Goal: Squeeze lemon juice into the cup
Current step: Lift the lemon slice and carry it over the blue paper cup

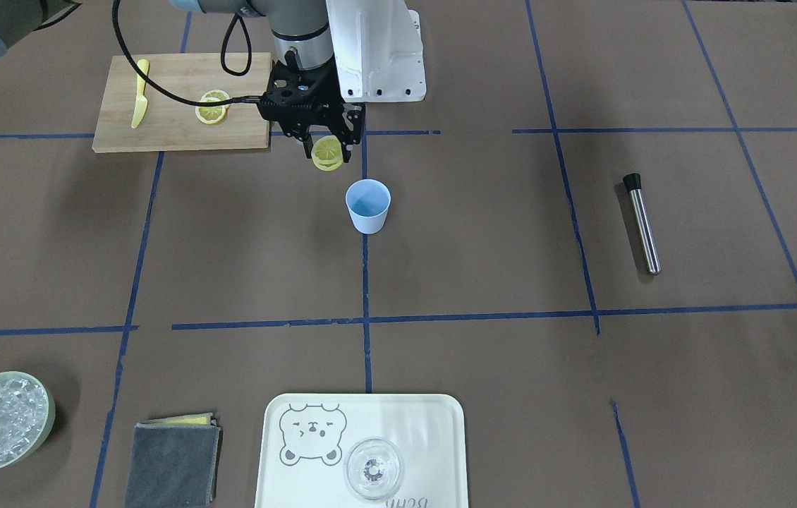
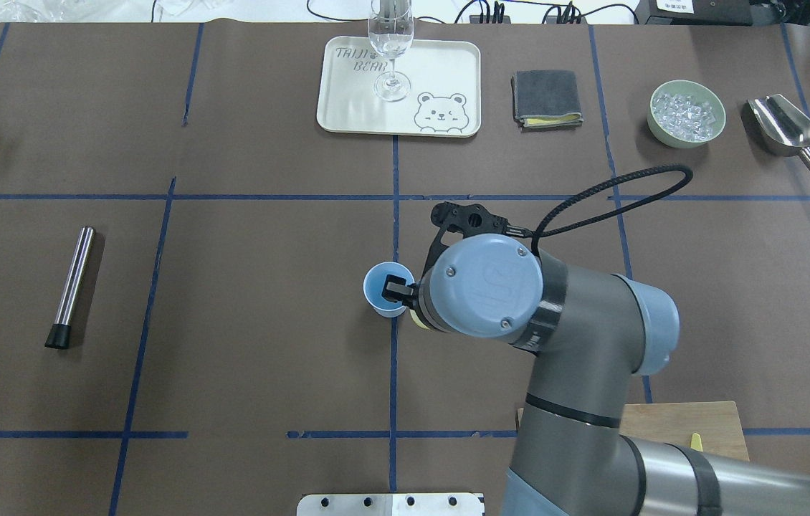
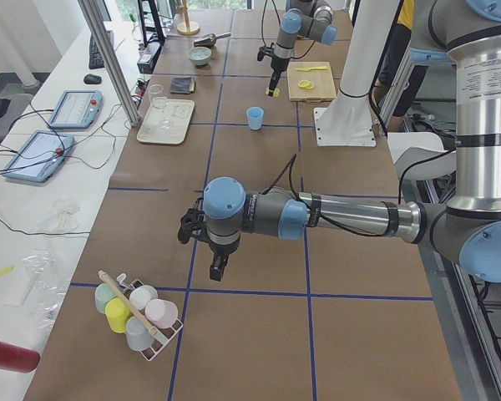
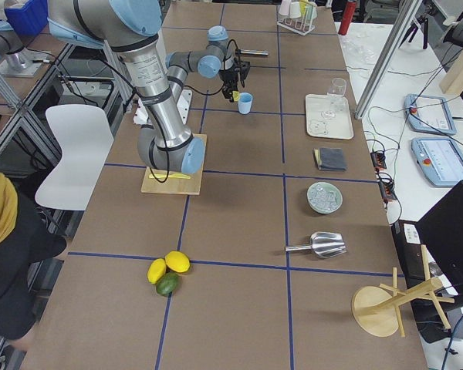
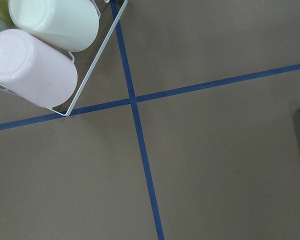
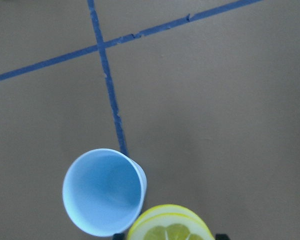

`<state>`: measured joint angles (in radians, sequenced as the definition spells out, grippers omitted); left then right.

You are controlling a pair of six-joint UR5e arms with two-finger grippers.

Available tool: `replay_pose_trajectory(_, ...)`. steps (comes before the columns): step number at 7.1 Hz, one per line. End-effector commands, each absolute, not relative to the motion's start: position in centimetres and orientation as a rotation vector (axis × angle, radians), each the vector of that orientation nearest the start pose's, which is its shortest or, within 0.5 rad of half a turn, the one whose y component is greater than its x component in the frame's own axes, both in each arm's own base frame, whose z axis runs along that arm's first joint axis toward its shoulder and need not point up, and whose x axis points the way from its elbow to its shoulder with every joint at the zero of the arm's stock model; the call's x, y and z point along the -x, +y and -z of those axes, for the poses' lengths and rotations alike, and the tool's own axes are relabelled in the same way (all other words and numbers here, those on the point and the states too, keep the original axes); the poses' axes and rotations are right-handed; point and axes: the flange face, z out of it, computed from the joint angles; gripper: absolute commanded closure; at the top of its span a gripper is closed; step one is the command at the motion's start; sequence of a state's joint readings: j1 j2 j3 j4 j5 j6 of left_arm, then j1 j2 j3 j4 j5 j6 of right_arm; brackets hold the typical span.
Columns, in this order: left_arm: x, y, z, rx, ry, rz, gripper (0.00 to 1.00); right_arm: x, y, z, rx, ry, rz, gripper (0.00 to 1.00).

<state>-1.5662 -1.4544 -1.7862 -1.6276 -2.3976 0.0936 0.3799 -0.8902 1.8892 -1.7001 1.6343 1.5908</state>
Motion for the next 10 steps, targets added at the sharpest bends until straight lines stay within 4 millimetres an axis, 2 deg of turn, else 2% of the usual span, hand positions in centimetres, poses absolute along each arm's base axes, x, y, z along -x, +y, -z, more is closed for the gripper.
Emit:
replay_pose_trajectory(1,5.8,-44.9,-59.4,-0.187,0.818,-0.158,0.0,57.7,-38.6,-11.8,-0.096,-0.858,-0.378,0.34)
replay_pose_trajectory(3,5.8,-44.9,-59.3,-0.19,0.818,-0.16,0.0,59.9,-39.8,-12.7,-0.098,-0.88,-0.383,0.34)
replay_pose_trajectory(5,5.8,-44.9,-59.4,-0.189,0.818,-0.159,0.0,59.5,-39.0,-12.9,-0.041,-0.888,-0.357,0.34)
replay_pose_trajectory(7,5.8,-44.9,-59.3,-0.19,0.818,-0.16,0.0,57.1,-37.9,-14.2,-0.036,-0.879,-0.356,0.34)
replay_pose_trajectory(10,5.9,-44.9,-59.4,-0.189,0.818,-0.157,0.0,56.9,-38.3,-14.0,-0.039,-0.874,-0.363,0.34)
